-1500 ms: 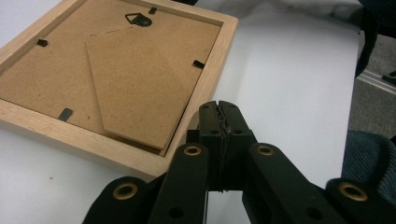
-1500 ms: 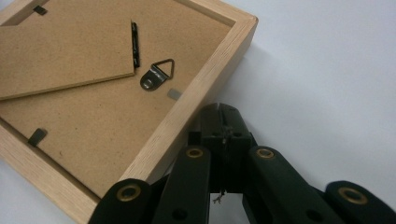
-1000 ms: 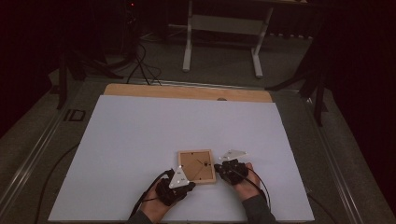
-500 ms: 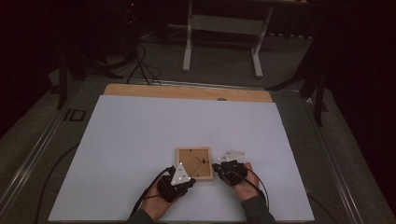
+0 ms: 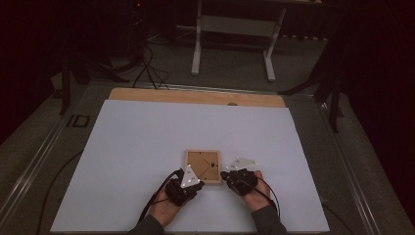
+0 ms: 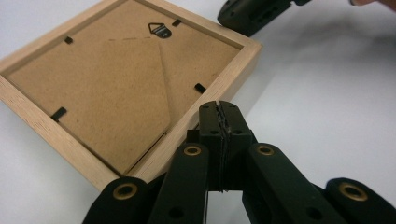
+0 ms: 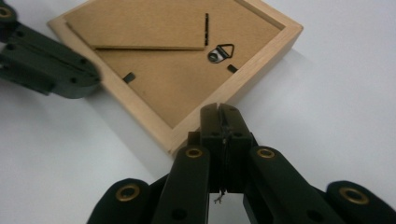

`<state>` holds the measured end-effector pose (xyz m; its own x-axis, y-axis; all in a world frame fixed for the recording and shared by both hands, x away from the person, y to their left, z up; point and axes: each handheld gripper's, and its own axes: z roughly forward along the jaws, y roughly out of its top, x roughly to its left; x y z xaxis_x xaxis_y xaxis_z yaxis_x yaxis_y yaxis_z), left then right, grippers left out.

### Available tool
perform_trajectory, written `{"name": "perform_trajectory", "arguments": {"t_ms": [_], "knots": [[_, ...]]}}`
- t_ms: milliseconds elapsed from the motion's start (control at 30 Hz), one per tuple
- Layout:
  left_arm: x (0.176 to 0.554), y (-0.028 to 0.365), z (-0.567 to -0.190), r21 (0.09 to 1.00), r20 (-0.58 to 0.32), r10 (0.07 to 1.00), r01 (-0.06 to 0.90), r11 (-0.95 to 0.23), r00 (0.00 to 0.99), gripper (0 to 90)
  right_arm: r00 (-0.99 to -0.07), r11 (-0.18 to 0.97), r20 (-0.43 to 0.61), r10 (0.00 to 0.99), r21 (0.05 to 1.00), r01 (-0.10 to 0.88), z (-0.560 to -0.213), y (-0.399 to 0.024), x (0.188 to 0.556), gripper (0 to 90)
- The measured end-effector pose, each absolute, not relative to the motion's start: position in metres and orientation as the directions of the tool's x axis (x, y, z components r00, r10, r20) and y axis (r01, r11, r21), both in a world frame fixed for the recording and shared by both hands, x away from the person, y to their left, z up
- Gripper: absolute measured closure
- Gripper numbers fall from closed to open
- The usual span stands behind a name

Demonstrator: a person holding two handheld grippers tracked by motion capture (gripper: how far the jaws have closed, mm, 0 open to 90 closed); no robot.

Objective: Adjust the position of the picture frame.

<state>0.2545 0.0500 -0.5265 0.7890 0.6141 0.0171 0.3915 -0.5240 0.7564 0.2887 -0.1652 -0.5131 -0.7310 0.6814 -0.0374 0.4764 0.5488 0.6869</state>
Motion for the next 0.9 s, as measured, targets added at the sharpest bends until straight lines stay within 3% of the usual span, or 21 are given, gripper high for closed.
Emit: {"name": "perform_trajectory", "arguments": {"t_ms": [900], "knots": [[0.275, 0.043, -0.527, 0.752, 0.053, 0.646, 0.395, -0.527, 0.761, 89.0, -0.711, 0.536, -0.056, 0.701, 0.699, 0.474, -0.517, -0.152, 0.304, 89.1]]}}
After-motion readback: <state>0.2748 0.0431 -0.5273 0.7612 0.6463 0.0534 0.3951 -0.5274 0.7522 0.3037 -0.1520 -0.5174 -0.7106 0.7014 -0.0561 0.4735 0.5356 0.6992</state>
